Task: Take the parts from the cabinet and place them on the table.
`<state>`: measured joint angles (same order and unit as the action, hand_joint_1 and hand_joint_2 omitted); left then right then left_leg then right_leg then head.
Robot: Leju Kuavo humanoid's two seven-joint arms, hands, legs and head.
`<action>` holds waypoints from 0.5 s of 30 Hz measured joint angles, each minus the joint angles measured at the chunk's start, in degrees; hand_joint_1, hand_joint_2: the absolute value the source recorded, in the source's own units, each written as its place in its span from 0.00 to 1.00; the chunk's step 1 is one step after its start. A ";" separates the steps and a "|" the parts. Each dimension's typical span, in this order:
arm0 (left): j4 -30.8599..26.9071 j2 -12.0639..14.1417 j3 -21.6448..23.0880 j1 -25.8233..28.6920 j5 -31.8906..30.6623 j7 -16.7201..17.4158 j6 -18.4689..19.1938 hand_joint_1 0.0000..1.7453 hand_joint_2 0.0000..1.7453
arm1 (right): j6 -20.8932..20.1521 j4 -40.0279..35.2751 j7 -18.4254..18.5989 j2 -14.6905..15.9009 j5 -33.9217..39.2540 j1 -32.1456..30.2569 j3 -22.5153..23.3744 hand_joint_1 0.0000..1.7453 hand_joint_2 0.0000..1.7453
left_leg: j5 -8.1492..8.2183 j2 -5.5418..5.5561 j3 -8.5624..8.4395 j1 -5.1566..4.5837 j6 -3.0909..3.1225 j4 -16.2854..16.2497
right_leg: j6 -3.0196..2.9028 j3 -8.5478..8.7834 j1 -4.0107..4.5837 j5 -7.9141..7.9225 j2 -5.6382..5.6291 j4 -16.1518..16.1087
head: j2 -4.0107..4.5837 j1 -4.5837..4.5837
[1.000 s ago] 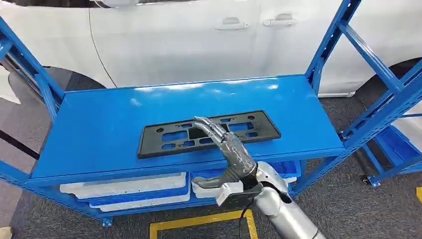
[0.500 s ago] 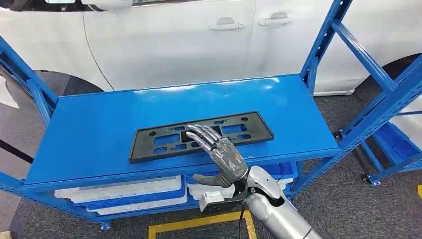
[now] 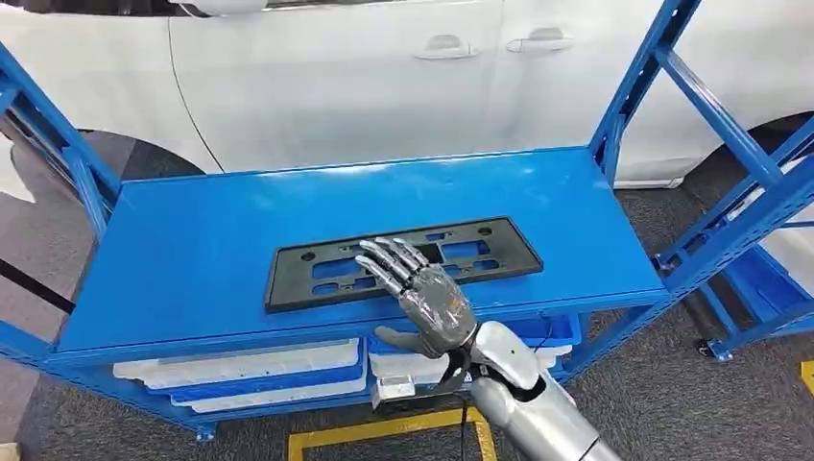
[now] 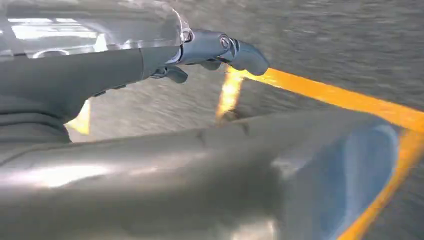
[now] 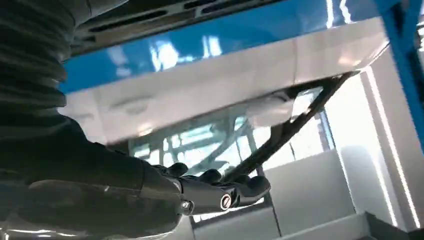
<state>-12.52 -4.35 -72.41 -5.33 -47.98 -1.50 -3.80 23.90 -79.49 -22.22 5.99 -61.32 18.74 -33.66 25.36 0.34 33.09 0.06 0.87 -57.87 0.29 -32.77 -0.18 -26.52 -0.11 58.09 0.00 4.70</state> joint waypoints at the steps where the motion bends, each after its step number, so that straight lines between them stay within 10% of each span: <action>1: 0.00 0.00 0.09 0.01 -0.24 0.83 -0.50 0.00 0.00 | 1.22 0.02 1.42 0.04 -2.91 0.06 -0.48 0.00 1.00 | -0.10 0.00 0.15 0.13 -0.28 0.05 | -0.07 -0.23 0.02 0.24 -0.03 -0.04 | 0.00 0.00; 5: 0.00 0.07 0.68 0.05 -0.92 1.37 -0.72 0.00 0.00 | 2.18 1.20 5.48 0.07 -10.53 0.98 -3.81 0.00 1.00 | 0.70 0.00 0.26 0.36 -1.61 -0.69 | -1.24 0.07 -0.43 0.72 0.05 -0.79 | 0.00 0.00; 8: 0.00 0.04 0.90 0.05 -0.96 0.39 -0.06 0.00 0.00 | 1.72 4.38 7.45 -1.45 -12.51 3.20 -6.80 0.00 1.00 | 6.89 -0.02 5.46 0.61 -2.37 -12.13 | -1.70 0.02 -0.41 0.67 0.07 -0.79 | 0.00 0.00; 10: 0.00 0.04 0.98 0.09 -1.14 -0.42 0.72 0.00 0.00 | 2.20 9.26 10.69 -3.35 -14.81 5.51 -8.35 0.00 1.00 | 8.16 -0.03 8.61 0.65 -2.73 -18.33 | -1.73 -0.01 -0.38 0.65 0.07 -0.72 | 0.00 0.00; 14: 0.00 0.09 1.22 -0.08 -1.55 -1.05 1.44 0.00 0.00 | 6.90 22.21 13.42 -8.35 -16.93 11.38 -9.44 0.00 1.00 | -0.79 -0.10 1.26 0.75 -2.54 -2.34 | -1.32 0.39 -0.46 0.31 -0.18 -0.41 | 0.00 0.00; 15: 0.00 0.09 1.31 -0.07 -1.70 -1.10 1.58 0.00 0.00 | 7.47 24.25 13.66 -9.16 -17.15 12.34 -9.55 0.00 1.00 | -0.08 -0.08 0.01 0.56 -2.28 -0.12 | -1.01 0.33 -0.10 0.13 -0.14 -0.32 | 0.00 0.00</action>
<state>-12.52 -4.26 -71.10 -5.40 -49.68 -2.60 -2.23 31.37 -55.25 -8.57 -3.17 -78.47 31.08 -43.21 25.28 0.26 33.10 0.62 -1.41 -57.99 -0.72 -32.43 -0.28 -26.39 -0.25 57.78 0.00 4.70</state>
